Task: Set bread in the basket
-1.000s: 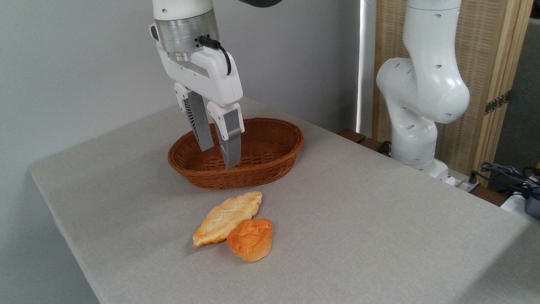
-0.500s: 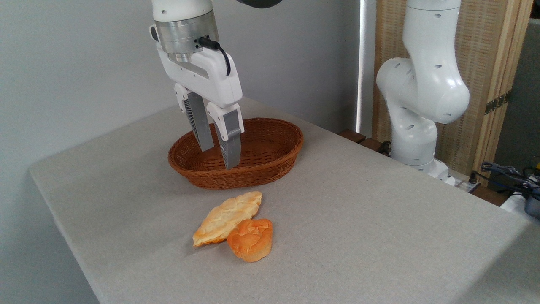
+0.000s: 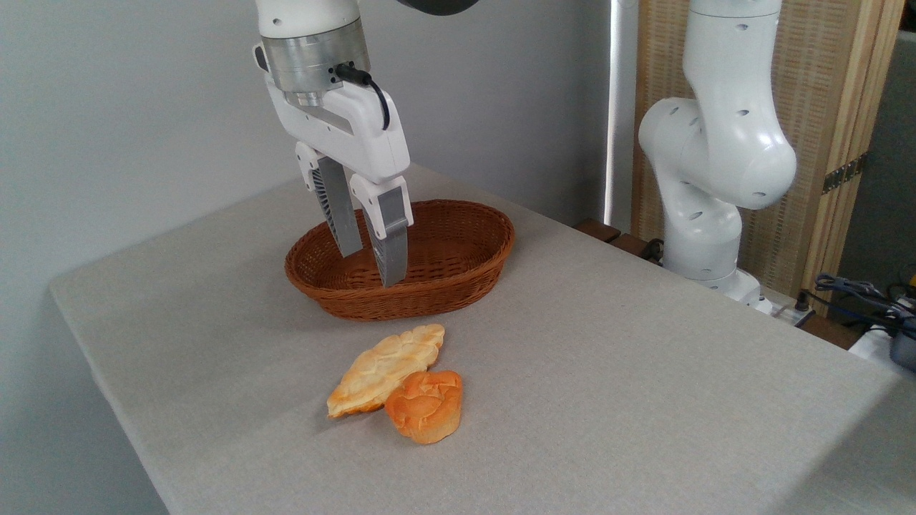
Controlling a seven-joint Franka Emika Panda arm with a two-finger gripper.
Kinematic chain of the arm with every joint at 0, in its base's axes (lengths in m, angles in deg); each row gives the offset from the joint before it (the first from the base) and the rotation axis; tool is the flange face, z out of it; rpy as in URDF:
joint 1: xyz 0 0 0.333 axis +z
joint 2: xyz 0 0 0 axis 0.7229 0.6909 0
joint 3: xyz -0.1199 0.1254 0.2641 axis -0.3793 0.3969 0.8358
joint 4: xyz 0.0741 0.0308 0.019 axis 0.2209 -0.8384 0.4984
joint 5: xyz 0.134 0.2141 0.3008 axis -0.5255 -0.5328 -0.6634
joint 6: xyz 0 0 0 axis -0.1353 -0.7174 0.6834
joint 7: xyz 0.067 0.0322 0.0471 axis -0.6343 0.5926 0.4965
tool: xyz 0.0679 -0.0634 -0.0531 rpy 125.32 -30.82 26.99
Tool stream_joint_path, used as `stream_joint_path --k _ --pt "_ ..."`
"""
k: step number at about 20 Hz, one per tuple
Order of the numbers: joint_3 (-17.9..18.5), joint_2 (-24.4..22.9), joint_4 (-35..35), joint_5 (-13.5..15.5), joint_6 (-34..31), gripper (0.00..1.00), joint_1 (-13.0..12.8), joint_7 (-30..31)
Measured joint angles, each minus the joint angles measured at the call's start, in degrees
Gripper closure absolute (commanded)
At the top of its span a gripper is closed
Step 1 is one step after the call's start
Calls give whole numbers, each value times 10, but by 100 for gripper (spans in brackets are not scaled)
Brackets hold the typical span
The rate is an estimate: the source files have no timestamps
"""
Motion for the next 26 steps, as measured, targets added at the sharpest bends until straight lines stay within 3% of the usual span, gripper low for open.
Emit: stream_joint_path --k 26 --pt "-5 0 0 0 -20 0 -3 0"
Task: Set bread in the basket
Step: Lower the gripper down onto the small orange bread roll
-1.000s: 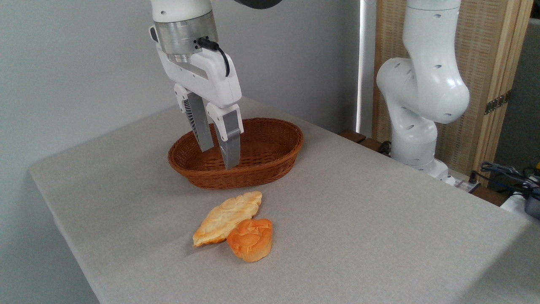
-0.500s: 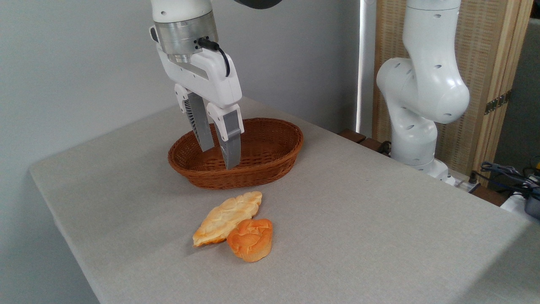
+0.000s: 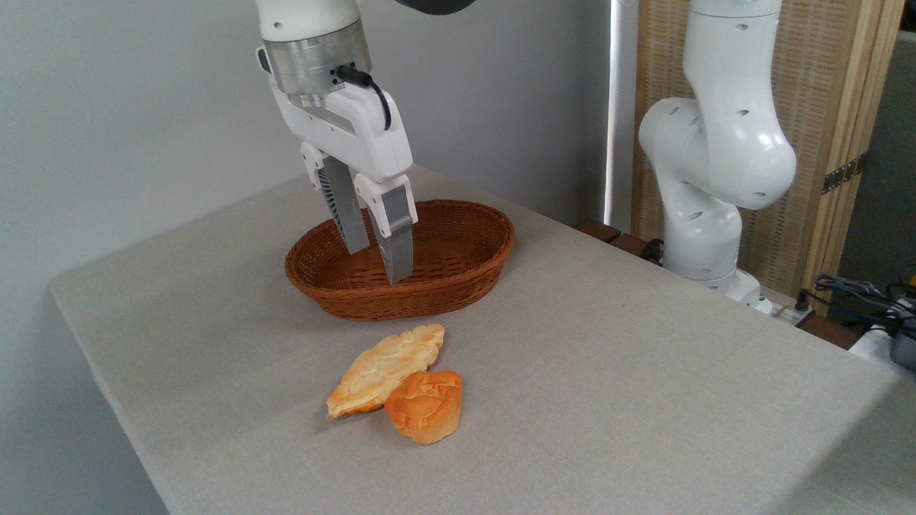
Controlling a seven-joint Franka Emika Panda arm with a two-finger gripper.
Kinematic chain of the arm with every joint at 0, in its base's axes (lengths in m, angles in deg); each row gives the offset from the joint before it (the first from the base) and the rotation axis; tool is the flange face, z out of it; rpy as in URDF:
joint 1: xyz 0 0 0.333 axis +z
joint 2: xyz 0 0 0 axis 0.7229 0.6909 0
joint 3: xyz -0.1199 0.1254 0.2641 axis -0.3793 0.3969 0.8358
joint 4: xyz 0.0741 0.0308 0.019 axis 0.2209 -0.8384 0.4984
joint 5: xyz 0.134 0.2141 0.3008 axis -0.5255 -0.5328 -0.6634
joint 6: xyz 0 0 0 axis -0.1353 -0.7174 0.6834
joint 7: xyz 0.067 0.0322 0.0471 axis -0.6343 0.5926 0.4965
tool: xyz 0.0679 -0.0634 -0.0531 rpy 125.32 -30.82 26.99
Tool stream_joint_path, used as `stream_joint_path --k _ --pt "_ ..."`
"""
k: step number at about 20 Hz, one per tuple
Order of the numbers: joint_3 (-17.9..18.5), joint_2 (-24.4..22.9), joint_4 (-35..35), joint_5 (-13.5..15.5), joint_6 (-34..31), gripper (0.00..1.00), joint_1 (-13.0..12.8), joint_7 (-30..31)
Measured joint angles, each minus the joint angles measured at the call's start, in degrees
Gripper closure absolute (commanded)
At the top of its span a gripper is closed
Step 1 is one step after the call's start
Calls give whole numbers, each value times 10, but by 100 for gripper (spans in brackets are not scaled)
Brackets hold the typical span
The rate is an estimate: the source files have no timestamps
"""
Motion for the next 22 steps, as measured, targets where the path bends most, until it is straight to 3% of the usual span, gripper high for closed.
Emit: stream_joint_path --k 8,15,22 --pt "-3 0 -18 0 -2 0 -36 0" --pt "3 1 -37 0 10 0 -36 -1" --pt "79 5 -81 -1 86 0 -27 -82"
